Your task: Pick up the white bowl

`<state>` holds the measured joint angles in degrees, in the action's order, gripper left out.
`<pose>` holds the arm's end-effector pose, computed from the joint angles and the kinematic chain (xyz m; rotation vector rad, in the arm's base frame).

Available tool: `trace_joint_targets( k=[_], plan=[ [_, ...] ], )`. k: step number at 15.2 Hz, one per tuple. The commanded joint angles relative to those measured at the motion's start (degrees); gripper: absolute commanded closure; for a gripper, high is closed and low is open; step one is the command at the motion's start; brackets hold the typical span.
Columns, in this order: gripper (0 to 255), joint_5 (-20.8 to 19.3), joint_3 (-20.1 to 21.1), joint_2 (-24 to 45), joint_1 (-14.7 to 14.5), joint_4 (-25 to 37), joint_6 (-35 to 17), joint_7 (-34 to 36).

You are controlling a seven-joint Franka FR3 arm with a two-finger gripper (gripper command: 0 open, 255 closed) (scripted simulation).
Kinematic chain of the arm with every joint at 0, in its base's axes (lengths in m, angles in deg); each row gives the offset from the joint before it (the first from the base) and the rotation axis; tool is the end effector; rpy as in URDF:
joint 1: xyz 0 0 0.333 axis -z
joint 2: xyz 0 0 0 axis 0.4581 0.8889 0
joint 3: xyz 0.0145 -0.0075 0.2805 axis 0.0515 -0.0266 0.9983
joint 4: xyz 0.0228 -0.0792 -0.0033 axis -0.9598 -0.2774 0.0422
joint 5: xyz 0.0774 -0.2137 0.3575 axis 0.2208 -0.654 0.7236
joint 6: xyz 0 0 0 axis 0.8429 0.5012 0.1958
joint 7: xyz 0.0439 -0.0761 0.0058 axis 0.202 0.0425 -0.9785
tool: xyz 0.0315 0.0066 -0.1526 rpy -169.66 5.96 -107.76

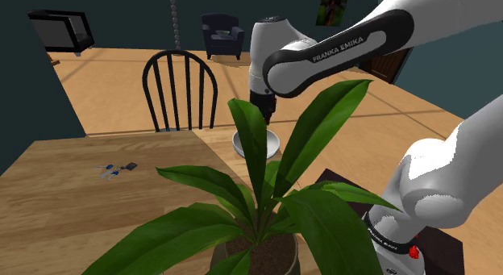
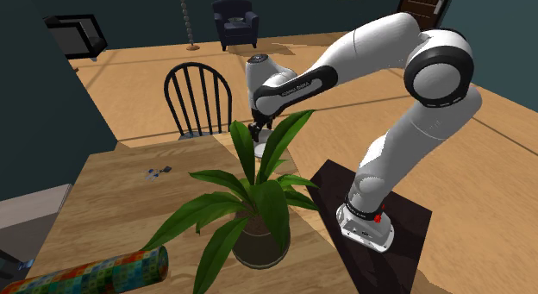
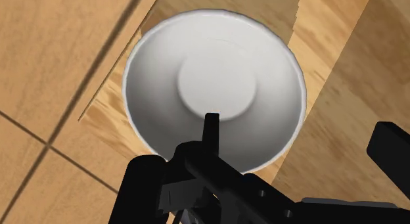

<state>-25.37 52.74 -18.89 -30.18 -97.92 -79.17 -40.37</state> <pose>0.4842 0.0668 0.3108 3.0390 0.0946 0.0672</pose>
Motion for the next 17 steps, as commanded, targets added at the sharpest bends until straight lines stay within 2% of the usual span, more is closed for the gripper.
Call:
trace_joint_targets(
  k=[1, 5, 14, 15, 17],
  plan=[
    [0, -0.80, 0.96, 4.58, -0.19, 1.66, -2.93, 1.70],
    [0, -3.23, 2.27, 13.19, -0.54, 5.24, -7.69, 5.03],
    [0, -5.06, 2.14, 17.21, -0.45, 3.33, -13.47, 6.80],
    [255, -5.08, 2.14, 17.22, -0.46, 3.23, -13.56, 6.83],
    [255, -5.08, 2.17, 17.23, -0.48, 3.29, -13.51, 6.87]
  ],
)
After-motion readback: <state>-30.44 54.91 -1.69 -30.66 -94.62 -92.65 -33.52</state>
